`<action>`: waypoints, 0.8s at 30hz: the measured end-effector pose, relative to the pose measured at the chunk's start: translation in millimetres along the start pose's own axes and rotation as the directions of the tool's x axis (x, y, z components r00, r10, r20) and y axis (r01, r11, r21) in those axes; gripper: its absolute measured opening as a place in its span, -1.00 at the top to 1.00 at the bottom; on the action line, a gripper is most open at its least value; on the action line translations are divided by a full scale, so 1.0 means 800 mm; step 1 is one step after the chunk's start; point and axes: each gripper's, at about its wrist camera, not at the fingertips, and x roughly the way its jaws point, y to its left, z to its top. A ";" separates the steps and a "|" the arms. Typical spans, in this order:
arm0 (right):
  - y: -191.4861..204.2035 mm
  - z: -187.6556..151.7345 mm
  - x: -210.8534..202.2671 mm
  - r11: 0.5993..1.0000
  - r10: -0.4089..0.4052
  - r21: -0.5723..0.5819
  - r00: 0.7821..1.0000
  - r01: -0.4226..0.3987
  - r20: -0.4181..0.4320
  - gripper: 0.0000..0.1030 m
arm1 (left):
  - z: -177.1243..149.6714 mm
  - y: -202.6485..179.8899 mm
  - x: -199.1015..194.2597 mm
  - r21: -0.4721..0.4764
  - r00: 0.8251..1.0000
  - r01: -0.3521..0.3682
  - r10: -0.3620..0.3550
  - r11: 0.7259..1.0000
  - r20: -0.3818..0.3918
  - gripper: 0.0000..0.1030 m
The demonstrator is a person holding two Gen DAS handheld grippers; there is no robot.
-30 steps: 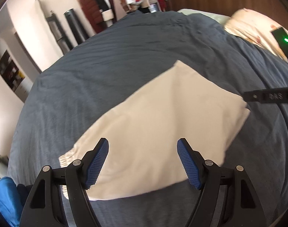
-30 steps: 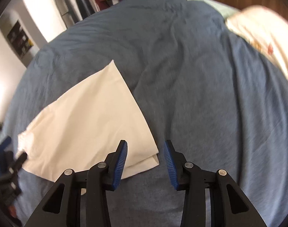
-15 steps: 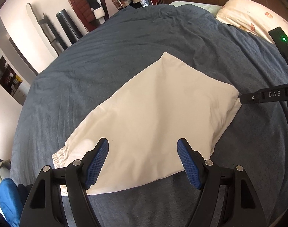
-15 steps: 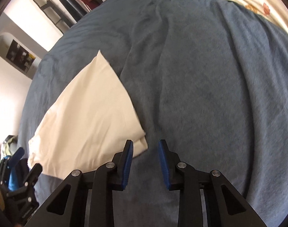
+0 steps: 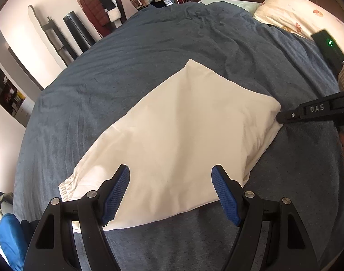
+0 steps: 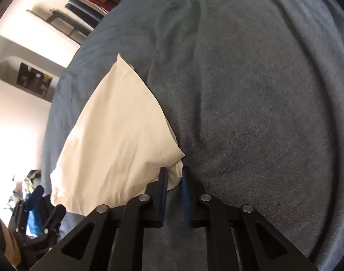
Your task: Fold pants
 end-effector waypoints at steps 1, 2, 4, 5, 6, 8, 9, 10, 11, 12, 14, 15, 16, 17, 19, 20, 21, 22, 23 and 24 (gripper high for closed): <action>0.004 0.000 -0.004 1.000 -0.008 -0.016 1.000 0.008 0.012 0.88 | 0.000 0.000 0.000 -0.001 1.000 0.000 0.000 1.000 0.002 -0.44; 0.010 0.000 -0.010 0.999 -0.014 -0.034 1.000 0.015 0.028 0.89 | 0.000 0.000 -0.001 -0.001 1.000 -0.001 0.001 1.000 0.003 -0.44; 0.021 0.003 -0.024 0.998 -0.027 -0.062 0.997 0.032 0.068 0.94 | 0.000 0.001 0.000 -0.003 1.000 -0.005 0.005 1.000 0.002 -0.44; 0.025 0.005 -0.030 0.997 -0.026 -0.070 0.996 0.032 0.083 0.94 | 0.000 0.001 0.000 -0.005 1.000 -0.004 0.004 1.000 0.001 -0.44; 0.032 0.008 -0.038 0.996 -0.035 -0.080 0.993 0.044 0.109 0.94 | -0.001 0.002 0.000 -0.007 1.000 -0.004 0.004 1.000 -0.001 -0.44; 0.040 0.015 -0.052 0.992 -0.058 -0.100 0.987 0.073 0.148 0.95 | -0.001 0.002 0.001 -0.008 1.000 -0.008 0.008 1.000 -0.005 -0.44; 0.045 0.020 -0.058 0.990 -0.076 -0.102 0.982 0.094 0.171 0.95 | -0.001 0.003 0.002 -0.008 1.000 -0.009 0.009 1.000 -0.009 -0.44; 0.048 0.024 -0.059 0.988 -0.094 -0.107 0.980 0.114 0.173 0.95 | -0.002 0.003 0.003 -0.008 1.000 -0.012 0.012 1.000 -0.012 -0.44; 0.049 0.028 -0.060 0.985 -0.112 -0.113 0.979 0.132 0.173 0.95 | -0.002 0.004 0.004 -0.011 1.000 -0.013 0.013 1.000 -0.014 -0.44; 0.050 0.031 -0.060 0.980 -0.141 -0.113 0.974 0.163 0.178 0.95 | -0.002 0.004 0.005 -0.011 1.000 -0.014 0.013 1.000 -0.016 -0.44; 0.051 0.035 -0.054 0.963 -0.204 -0.142 0.963 0.230 0.175 0.95 | -0.003 0.003 0.007 -0.006 1.000 -0.021 0.020 1.000 -0.021 -0.44; 0.049 0.034 -0.054 0.954 -0.235 -0.149 0.956 0.262 0.174 0.95 | -0.004 0.003 0.007 -0.005 1.000 -0.022 0.022 1.000 -0.021 -0.44; 0.050 0.033 -0.050 0.942 -0.261 -0.171 0.951 0.288 0.166 0.95 | -0.005 0.004 0.008 -0.005 1.000 -0.022 0.022 1.000 -0.021 -0.44; 0.051 0.033 -0.047 0.933 -0.278 -0.187 0.946 0.308 0.167 0.95 | -0.005 0.004 0.008 -0.006 1.000 -0.020 0.020 1.000 -0.023 -0.44; 0.050 0.033 -0.043 0.925 -0.293 -0.201 0.942 0.323 0.165 0.95 | -0.006 0.003 0.009 -0.005 1.000 -0.016 0.016 1.000 -0.026 -0.44; 0.049 0.032 -0.039 0.919 -0.303 -0.211 0.939 0.333 0.164 0.95 | -0.006 0.003 0.009 -0.004 1.000 -0.016 0.016 1.000 -0.025 -0.44; 0.047 0.033 -0.037 0.923 -0.297 -0.204 0.941 0.326 0.161 0.94 | -0.006 0.003 0.009 -0.006 1.000 -0.014 0.014 1.000 -0.024 -0.44; 0.041 0.031 -0.040 0.929 -0.286 -0.197 0.946 0.313 0.154 0.94 | -0.006 0.003 0.009 -0.007 1.000 -0.012 0.012 1.000 -0.023 -0.44; 0.038 0.027 -0.043 0.934 -0.277 -0.190 0.949 0.302 0.148 0.91 | -0.005 0.003 0.008 -0.011 1.000 -0.007 0.007 1.000 -0.020 -0.44; 0.034 0.027 -0.045 0.937 -0.280 -0.176 0.949 0.303 0.142 0.86 | -0.005 0.002 0.008 -0.013 1.000 -0.002 0.002 1.000 -0.019 -0.44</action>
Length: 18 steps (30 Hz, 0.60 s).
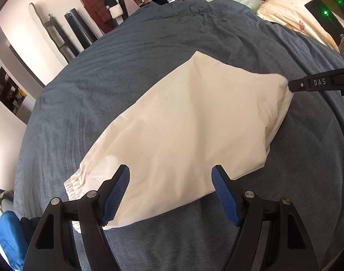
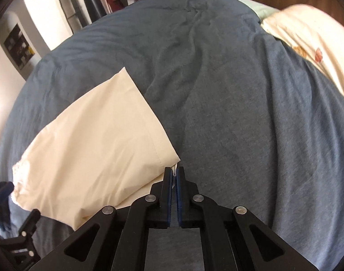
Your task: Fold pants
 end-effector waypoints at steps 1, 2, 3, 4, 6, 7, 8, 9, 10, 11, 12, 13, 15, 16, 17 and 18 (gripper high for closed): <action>-0.004 0.001 0.000 1.000 -0.003 0.010 1.000 0.003 0.001 0.84 | 0.001 -0.001 0.000 0.000 1.000 0.008 -0.008 1.000 0.001 -0.44; -0.006 0.001 -0.003 1.000 -0.004 0.015 1.000 0.004 0.012 0.84 | 0.001 -0.002 -0.001 0.001 1.000 0.014 -0.014 1.000 0.004 -0.44; -0.008 0.004 -0.006 1.000 0.000 0.019 1.000 0.000 0.023 0.84 | 0.003 -0.004 -0.001 0.003 1.000 0.018 -0.018 1.000 0.006 -0.44; -0.011 0.007 -0.008 0.999 0.024 0.024 0.999 -0.025 0.031 0.79 | 0.003 -0.006 -0.001 0.004 1.000 0.024 -0.025 1.000 0.008 -0.44; -0.015 0.012 -0.006 0.997 0.069 0.036 0.997 -0.070 0.031 0.51 | 0.005 -0.009 -0.003 0.006 0.999 0.033 -0.033 0.999 0.012 -0.44; -0.015 0.013 -0.004 0.996 0.079 0.037 0.996 -0.080 0.031 0.38 | 0.006 -0.011 -0.003 0.007 0.999 0.037 -0.037 0.999 0.014 -0.44; -0.016 0.015 -0.002 0.995 0.090 0.034 0.995 -0.091 0.033 0.38 | 0.006 -0.012 -0.004 0.009 0.999 0.044 -0.044 0.999 0.015 -0.44; -0.016 0.017 0.001 0.995 0.094 0.030 0.995 -0.095 0.033 0.38 | 0.007 -0.014 -0.005 0.010 0.999 0.048 -0.048 0.999 0.016 -0.44; -0.017 0.020 0.005 0.994 0.099 0.033 0.994 -0.101 0.033 0.38 | 0.007 -0.014 -0.005 0.012 0.999 0.051 -0.051 0.999 0.016 -0.44; -0.018 0.021 0.008 0.993 0.116 0.035 0.993 -0.117 0.030 0.38 | 0.007 -0.015 -0.006 0.014 0.998 0.054 -0.054 0.998 0.016 -0.44; -0.019 0.023 0.012 0.990 0.130 0.042 0.991 -0.131 0.024 0.38 | 0.007 -0.017 -0.006 0.015 0.998 0.057 -0.057 0.998 0.016 -0.44; -0.019 0.025 0.016 0.989 0.139 0.049 0.990 -0.140 0.023 0.38 | 0.007 -0.017 -0.006 0.016 0.998 0.059 -0.060 0.998 0.014 -0.44; -0.018 0.027 0.023 0.986 0.161 0.043 0.987 -0.161 0.013 0.38 | 0.007 -0.018 -0.006 0.014 0.998 0.062 -0.062 0.998 0.012 -0.44; -0.017 0.027 0.030 0.987 0.154 0.042 0.988 -0.154 -0.004 0.38 | 0.007 -0.018 -0.005 0.014 0.998 0.062 -0.063 0.998 0.009 -0.44; -0.017 0.027 0.036 0.987 0.158 0.042 0.987 -0.157 -0.020 0.38 | 0.007 -0.018 -0.004 0.014 0.998 0.064 -0.064 0.998 0.006 -0.44; -0.017 0.026 0.040 0.986 0.160 0.045 0.987 -0.159 -0.030 0.41 | 0.007 -0.018 -0.004 0.015 0.998 0.065 -0.065 0.998 0.006 -0.44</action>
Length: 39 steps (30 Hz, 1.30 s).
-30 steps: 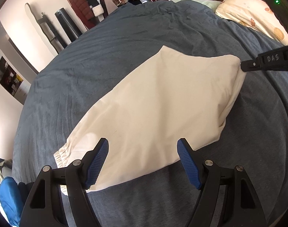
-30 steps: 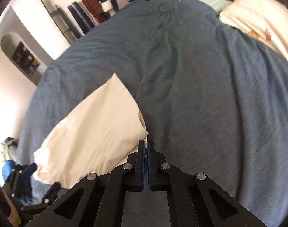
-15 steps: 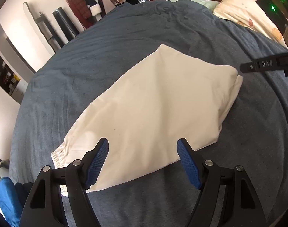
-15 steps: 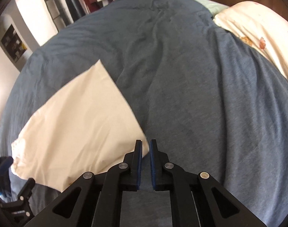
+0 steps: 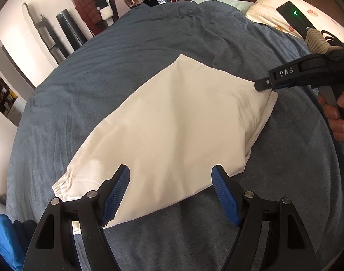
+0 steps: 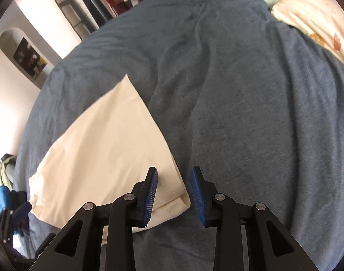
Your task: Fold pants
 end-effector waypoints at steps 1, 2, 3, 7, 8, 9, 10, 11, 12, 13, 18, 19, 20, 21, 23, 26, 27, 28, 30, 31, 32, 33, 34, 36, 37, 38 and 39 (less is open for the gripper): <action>0.000 -0.001 0.003 1.000 0.002 0.003 1.000 -0.002 -0.013 0.63 | 0.000 0.000 0.000 0.000 1.000 -0.001 0.001 1.000 0.002 -0.44; 0.001 -0.002 0.004 1.000 0.003 -0.001 1.000 -0.003 -0.018 0.73 | 0.000 0.000 0.000 0.001 1.000 -0.003 0.003 1.000 0.003 -0.44; 0.002 -0.003 0.002 1.000 -0.008 -0.010 1.000 0.008 -0.018 0.77 | 0.000 0.000 0.001 0.001 1.000 -0.005 0.005 1.000 0.004 -0.44; 0.015 -0.004 -0.014 0.995 -0.063 -0.072 0.998 0.062 -0.005 0.87 | -0.001 0.001 0.004 -0.002 1.000 -0.004 0.004 1.000 -0.003 -0.44; 0.017 -0.004 -0.015 0.994 -0.077 -0.077 0.997 0.076 -0.008 0.87 | -0.001 0.002 0.005 -0.002 1.000 -0.003 0.003 1.000 -0.006 -0.44; 0.017 -0.003 -0.016 0.993 -0.084 -0.079 0.996 0.083 -0.010 0.87 | -0.002 0.002 0.006 -0.001 1.000 -0.004 0.004 1.000 -0.008 -0.44; 0.018 -0.002 -0.016 0.992 -0.094 -0.083 0.996 0.093 -0.008 0.87 | -0.002 0.002 0.006 0.001 1.000 -0.005 0.005 1.000 -0.009 -0.44; 0.018 -0.002 -0.015 0.989 -0.119 -0.093 0.993 0.118 -0.005 0.87 | -0.002 0.002 0.006 0.005 1.000 -0.006 0.006 1.000 -0.009 -0.44; 0.018 -0.001 -0.012 0.984 -0.144 -0.111 0.990 0.142 -0.007 0.88 | -0.003 0.002 0.006 0.006 1.000 -0.007 0.007 1.000 -0.007 -0.44; 0.017 -0.001 -0.008 0.977 -0.175 -0.122 0.984 0.172 -0.012 0.88 | -0.003 0.002 0.006 0.008 1.000 -0.007 0.007 1.000 -0.007 -0.44; 0.000 0.000 -0.005 0.957 -0.278 -0.094 0.960 0.274 -0.030 0.87 | -0.003 0.003 0.005 0.005 1.000 -0.001 0.001 1.000 -0.004 -0.44; -0.004 0.000 -0.011 0.960 -0.273 -0.068 0.962 0.270 -0.024 0.86 | -0.002 0.003 0.004 0.004 1.000 0.002 -0.002 1.000 -0.001 -0.44; -0.006 -0.001 -0.017 0.965 -0.259 -0.049 0.966 0.258 -0.023 0.86 | -0.001 0.002 0.004 0.002 1.000 0.005 -0.005 1.000 0.005 -0.44; -0.008 -0.002 -0.024 0.973 -0.228 -0.025 0.974 0.228 -0.017 0.83 | 0.000 0.001 0.003 0.001 1.000 0.010 -0.010 1.000 0.011 -0.44; -0.005 -0.006 -0.037 0.990 -0.137 0.024 0.991 0.137 -0.006 0.57 | 0.003 -0.002 0.002 0.009 0.999 0.024 -0.025 1.000 0.023 -0.44; 0.002 -0.015 -0.048 0.995 -0.081 0.060 0.996 0.079 0.028 0.36 | 0.008 -0.009 -0.001 0.027 0.998 0.030 -0.031 0.999 0.046 -0.44; 0.003 -0.018 -0.047 0.995 -0.068 0.071 0.997 0.066 0.034 0.36 | 0.009 -0.010 -0.002 0.028 0.998 0.032 -0.034 0.999 0.051 -0.44; 0.000 -0.023 -0.044 0.993 -0.056 0.103 0.998 0.052 0.031 0.36 | 0.011 -0.011 -0.002 0.029 0.998 0.033 -0.035 0.999 0.054 -0.44; -0.009 -0.030 -0.037 0.979 -0.010 0.203 1.000 0.005 0.026 0.36 | 0.013 -0.011 -0.002 0.033 0.998 0.033 -0.035 0.999 0.055 -0.44; -0.014 -0.033 -0.035 0.970 0.004 0.242 0.999 -0.011 0.031 0.36 | 0.015 -0.008 0.000 0.038 0.998 0.028 -0.030 0.999 0.055 -0.44; -0.018 -0.036 -0.033 0.956 0.008 0.292 0.999 -0.018 0.038 0.36 | 0.017 -0.006 0.001 0.040 0.998 0.030 -0.032 0.999 0.056 -0.44; -0.024 -0.041 -0.032 0.940 0.002 0.341 0.999 -0.017 0.046 0.36 | 0.021 -0.002 0.003 0.044 0.998 0.038 -0.040 0.998 0.055 -0.44; -0.023 -0.043 -0.031 0.929 -0.003 0.370 0.999 -0.016 0.052 0.36 | 0.025 0.004 0.006 0.044 0.997 0.049 -0.051 0.998 0.054 -0.44; -0.026 -0.050 -0.033 0.899 -0.032 0.438 0.997 -0.001 0.067 0.36 | 0.039 0.021 0.014 0.038 0.995 0.083 -0.085 0.996 0.059 -0.44; -0.025 -0.053 -0.035 0.887 -0.051 0.461 0.996 0.012 0.072 0.36 | 0.045 0.028 0.017 0.041 0.994 0.088 -0.091 0.995 0.065 -0.44; -0.023 -0.055 -0.038 0.877 -0.066 0.480 0.995 0.021 0.076 0.36 | 0.055 0.035 0.022 0.049 0.993 0.087 -0.091 0.995 0.075 -0.44; -0.020 -0.059 -0.040 0.860 -0.073 0.510 0.993 0.018 0.088 0.36 | 0.065 0.043 0.027 0.060 0.992 0.093 -0.098 0.994 0.084 -0.44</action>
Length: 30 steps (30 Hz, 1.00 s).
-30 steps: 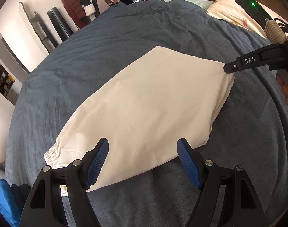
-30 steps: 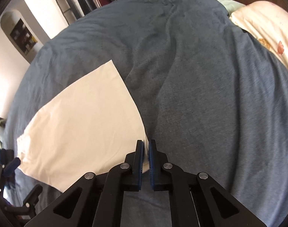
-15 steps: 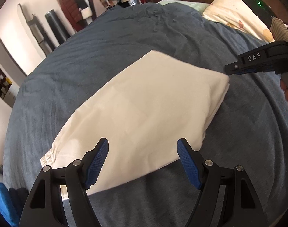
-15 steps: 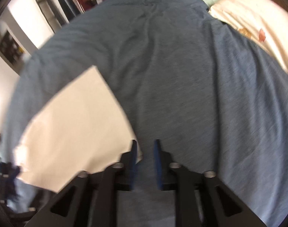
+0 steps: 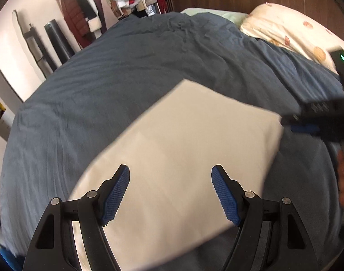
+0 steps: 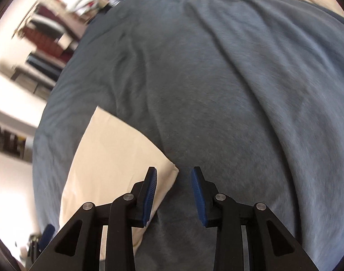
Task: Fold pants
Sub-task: 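Grasp the shorts leg end with the left tool while the right tool grasps beside it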
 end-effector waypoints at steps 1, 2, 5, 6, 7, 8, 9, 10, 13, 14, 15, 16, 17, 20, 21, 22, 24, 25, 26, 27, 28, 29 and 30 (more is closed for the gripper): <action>0.001 -0.003 0.001 1.000 0.006 0.023 1.000 -0.006 0.009 0.36 | 0.011 0.009 0.006 0.010 1.000 0.016 -0.016 1.000 0.010 -0.44; 0.002 -0.006 0.001 0.999 0.009 0.043 1.000 -0.010 0.017 0.36 | 0.020 0.016 0.011 0.011 0.999 0.033 -0.033 0.999 0.014 -0.44; 0.009 -0.016 0.003 0.996 -0.009 0.091 0.999 0.004 0.049 0.36 | 0.059 0.042 0.040 0.014 0.990 0.138 -0.138 0.990 0.010 -0.44; 0.010 -0.018 0.003 0.994 -0.017 0.109 0.998 0.011 0.057 0.36 | 0.072 0.047 0.052 0.025 0.986 0.167 -0.167 0.986 0.003 -0.44; 0.012 -0.020 0.004 0.992 -0.020 0.129 0.997 0.011 0.069 0.36 | 0.084 0.051 0.065 0.040 0.982 0.191 -0.191 0.981 -0.007 -0.44; 0.013 -0.022 0.005 0.988 -0.025 0.152 0.997 0.013 0.080 0.36 | 0.097 0.055 0.081 0.056 0.976 0.217 -0.216 0.975 -0.018 -0.44; 0.013 -0.023 0.005 0.985 -0.036 0.172 0.995 0.020 0.089 0.36 | 0.108 0.057 0.095 0.068 0.972 0.236 -0.235 0.969 -0.030 -0.44; 0.013 -0.025 0.005 0.980 -0.051 0.195 0.993 0.030 0.105 0.36 | 0.121 0.058 0.115 0.085 0.963 0.266 -0.262 0.960 -0.058 -0.44; 0.015 -0.027 0.010 0.970 -0.101 0.232 0.988 0.071 0.120 0.36 | 0.140 0.046 0.149 0.139 0.941 0.331 -0.317 0.933 -0.117 -0.39; 0.017 -0.026 0.014 0.968 -0.114 0.237 0.986 0.083 0.119 0.36 | 0.146 0.038 0.157 0.162 0.934 0.350 -0.331 0.923 -0.132 -0.36; 0.019 -0.026 0.018 0.965 -0.129 0.244 0.985 0.097 0.118 0.36 | 0.149 0.032 0.162 0.176 0.930 0.363 -0.342 0.915 -0.138 -0.35; 0.018 -0.026 0.019 0.962 -0.132 0.253 0.984 0.099 0.117 0.36 | 0.154 0.028 0.166 0.185 0.925 0.376 -0.354 0.908 -0.141 -0.32; 0.018 -0.026 0.020 0.959 -0.135 0.266 0.984 0.100 0.118 0.36 | 0.159 0.024 0.171 0.189 0.919 0.389 -0.366 0.901 -0.146 -0.31; 0.018 -0.027 0.023 0.945 -0.165 0.303 0.979 0.122 0.120 0.36 | 0.167 0.019 0.184 0.190 0.909 0.412 -0.387 0.891 -0.155 -0.24; 0.018 -0.027 0.025 0.941 -0.173 0.311 0.978 0.130 0.116 0.36 | 0.171 0.016 0.192 0.189 0.906 0.417 -0.390 0.889 -0.166 -0.21; 0.018 -0.029 0.027 0.939 -0.179 0.318 0.978 0.135 0.111 0.36 | 0.173 0.013 0.199 0.186 0.902 0.423 -0.393 0.887 -0.177 -0.11; 0.019 -0.032 0.028 0.942 -0.188 0.301 0.976 0.148 0.107 0.36 | 0.174 0.009 0.213 0.180 0.891 0.442 -0.406 0.879 -0.206 -0.06; 0.021 -0.032 0.029 0.945 -0.196 0.285 0.975 0.159 0.106 0.36 | 0.174 0.009 0.219 0.176 0.887 0.446 -0.407 0.878 -0.217 -0.02; 0.022 -0.032 0.030 0.947 -0.202 0.276 0.974 0.167 0.104 0.36 | 0.173 0.009 0.226 0.168 0.883 0.451 -0.410 0.877 -0.230 0.00; 0.025 -0.031 0.032 0.946 -0.207 0.273 0.973 0.173 0.101 0.36 | 0.171 0.008 0.232 0.160 0.879 0.453 -0.410 0.877 -0.242 0.01; 0.024 -0.031 0.033 0.946 -0.208 0.272 0.973 0.174 0.098 0.36 | 0.169 0.008 0.236 0.154 0.876 0.455 -0.411 0.877 -0.251 0.02; 0.025 -0.030 0.035 0.947 -0.209 0.267 0.973 0.177 0.095 0.36 | 0.167 0.007 0.240 0.150 0.872 0.460 -0.414 0.875 -0.260 0.04; 0.025 -0.029 0.038 0.949 -0.212 0.258 0.973 0.182 0.090 0.36 | 0.165 0.006 0.242 0.147 0.869 0.465 -0.418 0.873 -0.266 0.06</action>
